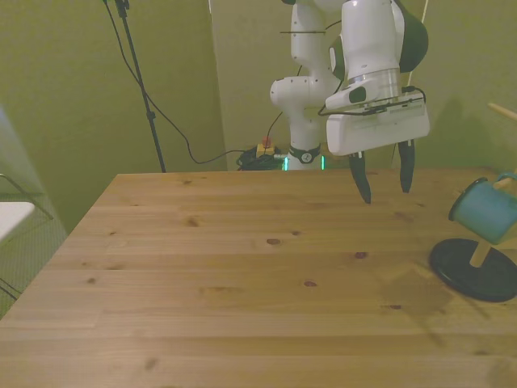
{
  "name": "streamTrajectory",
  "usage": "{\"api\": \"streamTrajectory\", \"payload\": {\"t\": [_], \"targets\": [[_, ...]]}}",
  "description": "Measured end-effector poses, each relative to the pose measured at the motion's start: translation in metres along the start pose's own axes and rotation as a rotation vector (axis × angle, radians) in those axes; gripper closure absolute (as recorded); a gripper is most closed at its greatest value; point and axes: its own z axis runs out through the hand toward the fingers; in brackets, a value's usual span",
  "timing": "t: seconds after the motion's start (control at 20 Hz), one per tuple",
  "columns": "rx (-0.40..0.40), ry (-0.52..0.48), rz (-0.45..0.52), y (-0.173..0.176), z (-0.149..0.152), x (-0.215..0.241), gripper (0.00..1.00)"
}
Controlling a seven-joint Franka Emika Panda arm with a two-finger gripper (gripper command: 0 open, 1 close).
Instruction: Unload the mug
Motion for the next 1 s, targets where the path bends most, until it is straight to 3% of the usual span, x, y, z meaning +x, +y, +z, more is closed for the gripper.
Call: {"api": "streamTrajectory", "payload": {"t": [0.3,0.75,1.0], "targets": [[0.063,0.020,-0.017,-0.015,0.019,0.015,0.00],[0.174,0.024,-0.041,-0.031,0.021,0.009,0.00],[0.178,0.019,-0.043,-0.033,0.022,0.007,0.00]]}}
